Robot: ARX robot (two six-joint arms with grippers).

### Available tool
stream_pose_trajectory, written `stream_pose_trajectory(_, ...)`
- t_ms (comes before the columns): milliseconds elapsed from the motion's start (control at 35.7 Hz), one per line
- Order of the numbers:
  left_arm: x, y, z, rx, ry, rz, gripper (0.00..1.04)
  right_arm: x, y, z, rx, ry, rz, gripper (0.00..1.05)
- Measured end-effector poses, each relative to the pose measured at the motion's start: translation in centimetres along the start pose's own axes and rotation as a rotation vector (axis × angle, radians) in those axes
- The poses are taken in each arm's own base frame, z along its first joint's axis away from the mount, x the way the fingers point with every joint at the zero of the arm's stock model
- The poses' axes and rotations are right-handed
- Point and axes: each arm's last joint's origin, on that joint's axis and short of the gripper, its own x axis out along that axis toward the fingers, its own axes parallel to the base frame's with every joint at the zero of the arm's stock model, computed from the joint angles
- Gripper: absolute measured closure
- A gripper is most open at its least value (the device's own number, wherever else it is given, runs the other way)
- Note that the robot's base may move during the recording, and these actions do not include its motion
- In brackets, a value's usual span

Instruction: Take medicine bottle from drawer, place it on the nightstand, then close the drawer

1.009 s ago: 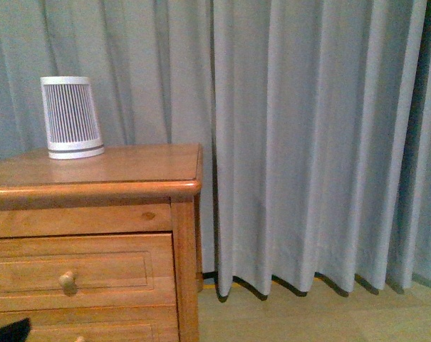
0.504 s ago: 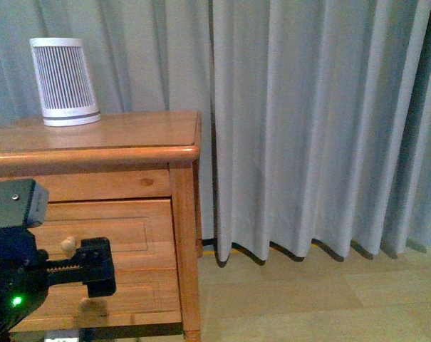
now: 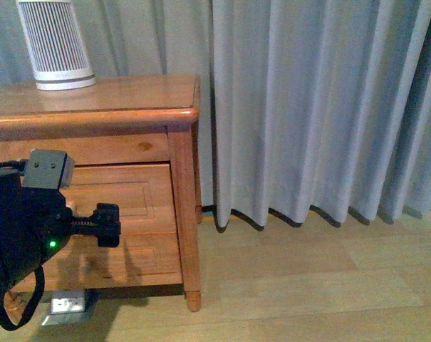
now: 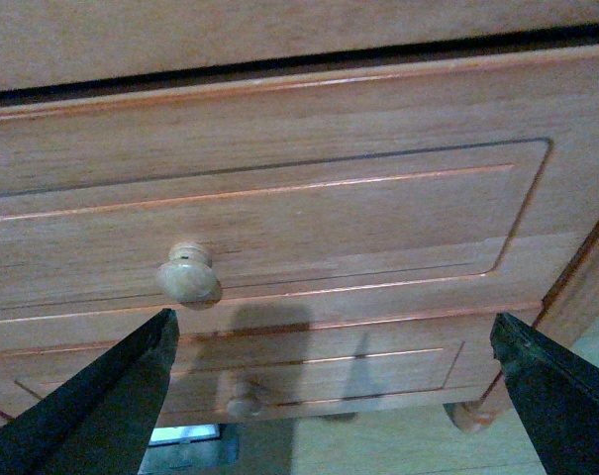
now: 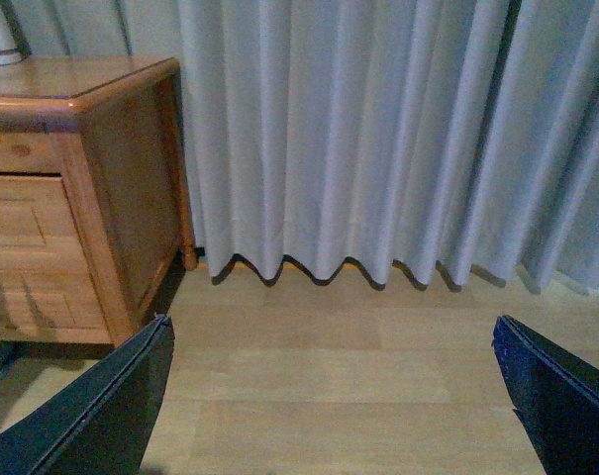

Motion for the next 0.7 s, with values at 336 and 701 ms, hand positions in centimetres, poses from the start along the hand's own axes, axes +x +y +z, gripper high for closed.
stream_pose_trajectory(336,3.1,2.1,-2.4,0.029,0.009,0.046,0.07,0.0,0.0,0.0,0.0,0.0,0.0,0.07)
stream_pose_trajectory(701,6.0,4.1,-1.5,0.066,-0.026,0.06,0.07,0.0,0.0,0.0,0.0,0.0,0.0,0.07)
